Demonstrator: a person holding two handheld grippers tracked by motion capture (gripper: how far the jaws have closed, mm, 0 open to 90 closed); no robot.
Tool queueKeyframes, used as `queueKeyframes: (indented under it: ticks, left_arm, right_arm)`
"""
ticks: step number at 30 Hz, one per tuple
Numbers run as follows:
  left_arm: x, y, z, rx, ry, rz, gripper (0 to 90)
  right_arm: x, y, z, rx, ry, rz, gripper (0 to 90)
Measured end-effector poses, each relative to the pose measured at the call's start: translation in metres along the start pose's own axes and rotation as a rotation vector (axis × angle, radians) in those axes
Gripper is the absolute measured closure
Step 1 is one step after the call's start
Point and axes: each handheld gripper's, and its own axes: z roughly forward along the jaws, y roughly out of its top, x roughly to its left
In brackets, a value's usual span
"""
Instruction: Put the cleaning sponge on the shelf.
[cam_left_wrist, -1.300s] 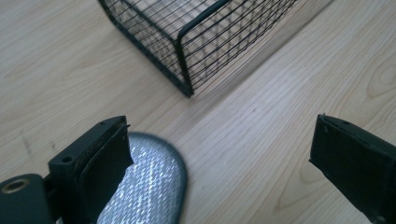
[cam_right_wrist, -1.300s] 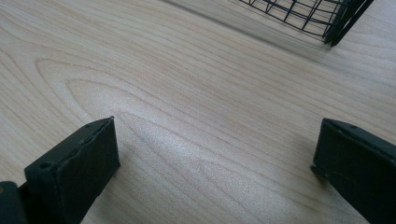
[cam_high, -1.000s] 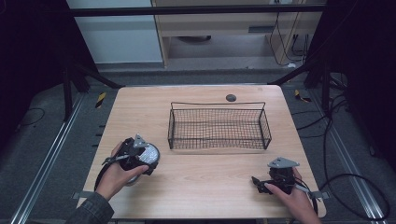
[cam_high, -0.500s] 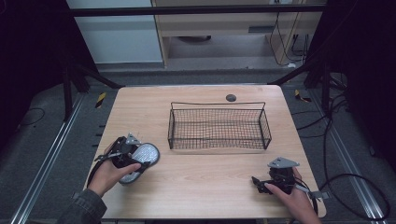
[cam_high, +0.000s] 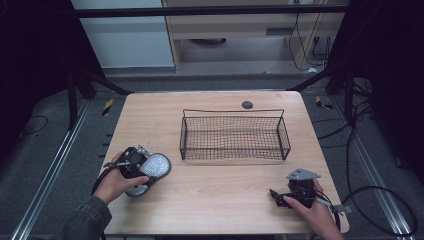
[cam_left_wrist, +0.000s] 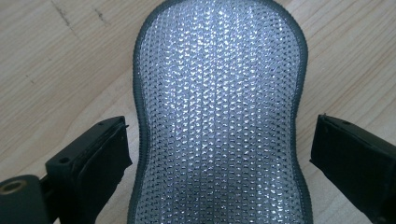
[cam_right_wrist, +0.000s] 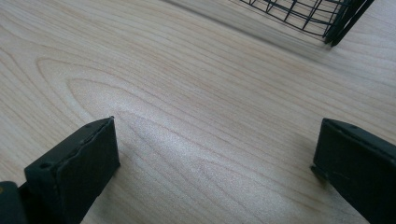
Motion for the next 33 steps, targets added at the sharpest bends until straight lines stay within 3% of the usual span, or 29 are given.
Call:
queueKeyframes:
  ticks: [12,20,27,33]
  left_arm:
    - [0.004,0.001,0.010,0.057,-0.016,0.010,3.5]
    - [0.006,0.000,0.015,0.053,-0.022,0.007,3.3]
    - [0.011,-0.003,0.023,0.042,-0.038,-0.040,0.9]
    - [0.012,-0.005,0.021,0.028,-0.047,-0.041,2.8]
  right_arm:
    - [0.000,0.000,0.000,0.000,0.000,0.000,0.3]
    - [0.000,0.000,0.000,0.000,0.000,0.000,0.3]
    - [0.000,0.000,0.000,0.000,0.000,0.000,0.3]
    - [0.000,0.000,0.000,0.000,0.001,0.000,0.3]
